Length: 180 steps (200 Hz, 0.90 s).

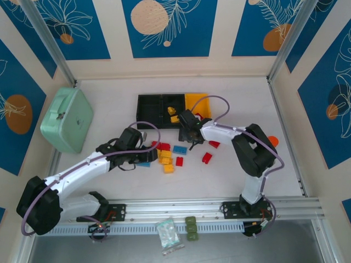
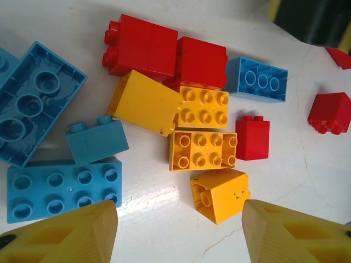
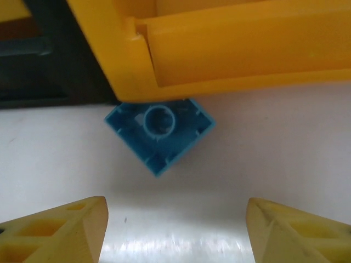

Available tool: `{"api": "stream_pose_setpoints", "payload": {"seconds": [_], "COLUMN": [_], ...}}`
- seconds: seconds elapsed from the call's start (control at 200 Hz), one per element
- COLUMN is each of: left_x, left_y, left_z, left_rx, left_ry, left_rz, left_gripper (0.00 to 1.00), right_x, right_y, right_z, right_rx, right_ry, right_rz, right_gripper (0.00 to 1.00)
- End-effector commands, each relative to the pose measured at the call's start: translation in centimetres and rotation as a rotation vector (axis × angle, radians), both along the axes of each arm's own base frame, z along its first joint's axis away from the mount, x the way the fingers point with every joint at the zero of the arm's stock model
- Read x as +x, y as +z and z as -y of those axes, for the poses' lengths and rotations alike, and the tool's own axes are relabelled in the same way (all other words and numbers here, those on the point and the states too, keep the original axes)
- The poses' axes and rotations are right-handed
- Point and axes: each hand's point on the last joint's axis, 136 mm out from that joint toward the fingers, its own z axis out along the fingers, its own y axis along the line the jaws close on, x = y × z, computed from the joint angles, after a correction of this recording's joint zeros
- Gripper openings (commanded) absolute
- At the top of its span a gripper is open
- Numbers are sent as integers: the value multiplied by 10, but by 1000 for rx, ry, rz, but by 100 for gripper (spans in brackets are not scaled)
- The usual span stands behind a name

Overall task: Sort the legos into containers by color
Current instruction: Pick up the lego from the center of the table.

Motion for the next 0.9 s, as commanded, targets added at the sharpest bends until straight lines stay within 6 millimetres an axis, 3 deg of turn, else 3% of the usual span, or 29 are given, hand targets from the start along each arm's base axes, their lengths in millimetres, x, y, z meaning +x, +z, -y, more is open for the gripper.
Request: {"api": "stream_pose_setpoints", "payload": {"seconds": [0.0, 0.345, 0.63, 0.895], "left_x": [-5, -4, -7, -6], "left_y": [-2, -8, -12, -13], "left_z": [-3, 0, -3, -1], "left_rx": [10, 23, 30, 23], "left_ry": [-1, -11, -4, -2], "left_rz": [-10, -27, -38, -39], "left_gripper": [62, 62, 62, 61], "right_x": [21, 42, 47, 35], "right_y": [8, 1, -1, 4], "right_z": [0, -1, 0, 2], "right_rx": [-1, -37, -63, -100], "right_ry": [-98, -132, -117, -103], "right_rz": [63, 92, 100, 115], "right_gripper": [68, 66, 53, 39]}}
